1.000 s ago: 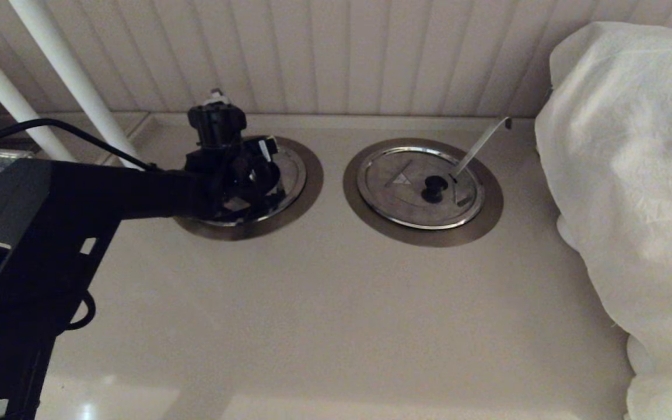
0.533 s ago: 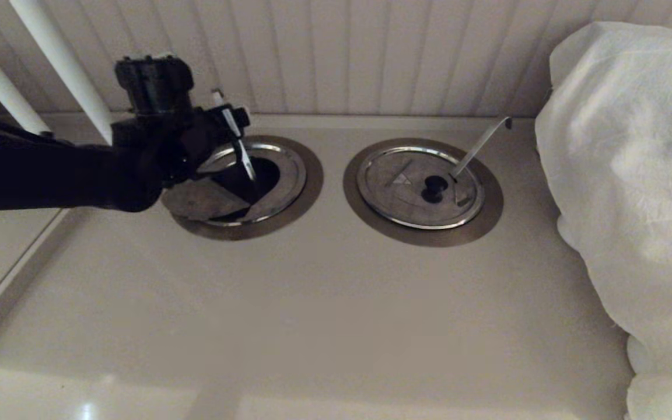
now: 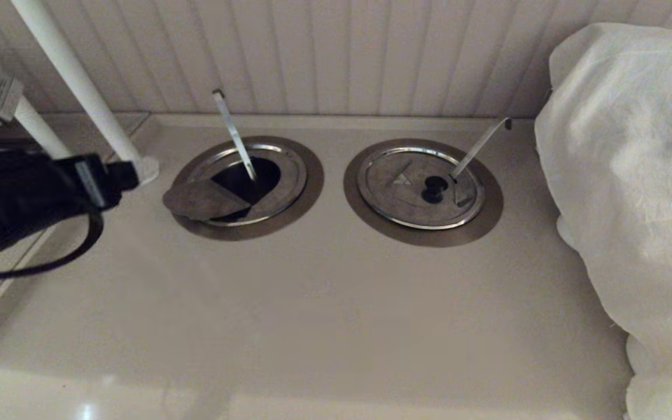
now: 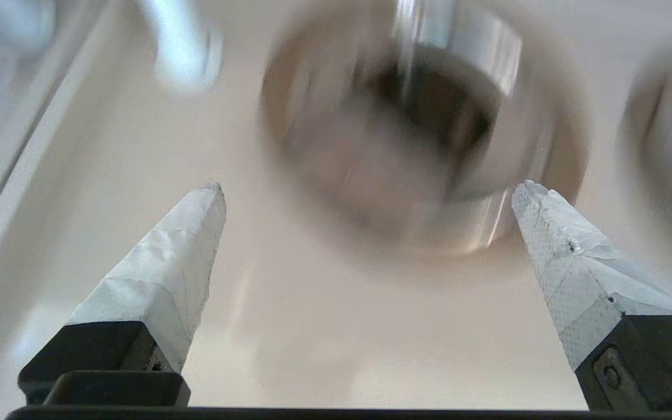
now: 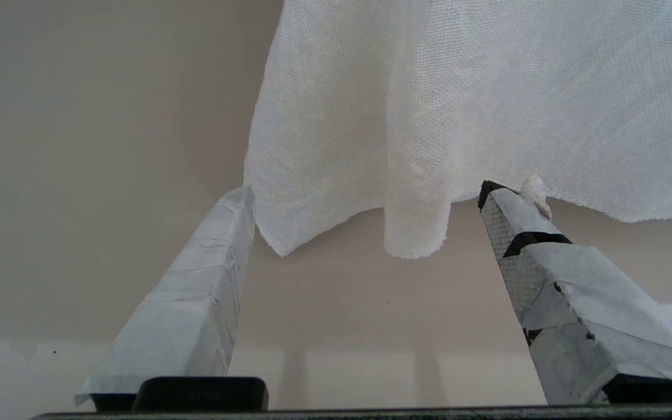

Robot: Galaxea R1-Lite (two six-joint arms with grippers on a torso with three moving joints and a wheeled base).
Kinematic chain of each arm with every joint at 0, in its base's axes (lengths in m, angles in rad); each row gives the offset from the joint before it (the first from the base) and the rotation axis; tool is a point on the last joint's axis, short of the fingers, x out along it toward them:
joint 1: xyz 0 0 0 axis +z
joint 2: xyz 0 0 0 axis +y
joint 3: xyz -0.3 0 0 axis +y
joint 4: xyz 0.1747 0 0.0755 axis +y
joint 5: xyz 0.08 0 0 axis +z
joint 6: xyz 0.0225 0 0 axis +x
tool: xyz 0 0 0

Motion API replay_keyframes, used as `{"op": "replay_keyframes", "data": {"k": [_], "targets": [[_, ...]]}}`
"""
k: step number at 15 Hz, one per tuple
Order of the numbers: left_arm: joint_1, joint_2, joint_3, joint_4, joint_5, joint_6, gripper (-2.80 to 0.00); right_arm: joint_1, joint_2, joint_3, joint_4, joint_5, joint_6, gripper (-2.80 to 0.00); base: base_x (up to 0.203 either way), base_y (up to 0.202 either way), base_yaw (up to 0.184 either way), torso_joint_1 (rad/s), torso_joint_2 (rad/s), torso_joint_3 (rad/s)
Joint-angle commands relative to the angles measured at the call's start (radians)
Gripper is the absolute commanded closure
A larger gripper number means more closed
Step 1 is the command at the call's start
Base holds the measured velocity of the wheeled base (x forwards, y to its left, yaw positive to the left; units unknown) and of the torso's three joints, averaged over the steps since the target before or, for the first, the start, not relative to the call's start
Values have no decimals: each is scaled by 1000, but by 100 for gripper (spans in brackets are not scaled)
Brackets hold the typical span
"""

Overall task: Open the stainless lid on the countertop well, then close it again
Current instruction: Close the lid

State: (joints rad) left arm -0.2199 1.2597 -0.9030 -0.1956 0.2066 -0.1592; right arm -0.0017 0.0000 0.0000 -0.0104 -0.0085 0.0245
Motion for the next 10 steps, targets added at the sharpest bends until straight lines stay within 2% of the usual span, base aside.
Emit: {"op": "replay_keyframes", "data": {"k": [1,2,6,10], "targets": [[78,-177,150,77,-104,162,-280,0,-2,2,0,-1,0,-280,0,0,0,0,0,0],[92,-173,173,105,-112,205,-280,0,-2,2,0,-1,0,-280,0,0,0,0,0,0],[94,-51,176,148,-102,230,-280,0,-2,2,0,-1,0,-280,0,0,0,0,0,0],[95,135,149,77,-96,242,-280,0,-2,2,0,-1,0,-280,0,0,0,0,0,0]]}}
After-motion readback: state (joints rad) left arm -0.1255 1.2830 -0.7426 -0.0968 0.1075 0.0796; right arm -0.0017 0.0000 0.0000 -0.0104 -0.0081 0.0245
